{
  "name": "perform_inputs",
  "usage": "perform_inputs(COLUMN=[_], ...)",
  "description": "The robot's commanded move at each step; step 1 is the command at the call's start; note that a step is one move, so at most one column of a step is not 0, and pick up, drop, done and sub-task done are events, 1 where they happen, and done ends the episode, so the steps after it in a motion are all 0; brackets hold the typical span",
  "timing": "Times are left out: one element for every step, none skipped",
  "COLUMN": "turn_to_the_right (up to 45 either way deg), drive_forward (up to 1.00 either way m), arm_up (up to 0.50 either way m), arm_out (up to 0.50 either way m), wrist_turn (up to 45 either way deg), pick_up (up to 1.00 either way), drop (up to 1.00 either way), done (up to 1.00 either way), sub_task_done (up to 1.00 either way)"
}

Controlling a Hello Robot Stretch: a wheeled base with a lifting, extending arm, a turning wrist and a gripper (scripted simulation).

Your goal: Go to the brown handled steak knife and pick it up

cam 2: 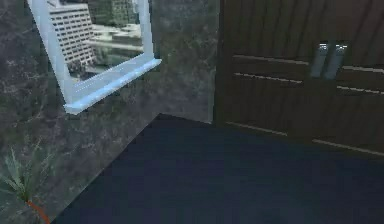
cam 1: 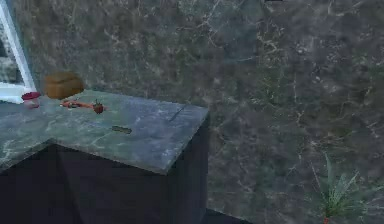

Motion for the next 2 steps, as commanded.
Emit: perform_inputs(turn_to_the_right=[-45.0, -45.0], drive_forward=[0.00, 0.00], arm_up=[0.00, 0.00], arm_out=[0.00, 0.00], wrist_turn=[0.0, 0.0], pick_up=[0.00, 0.00], drop=[0.00, 0.00], done=[0.00, 0.00], sub_task_done=[0.00, 0.00])
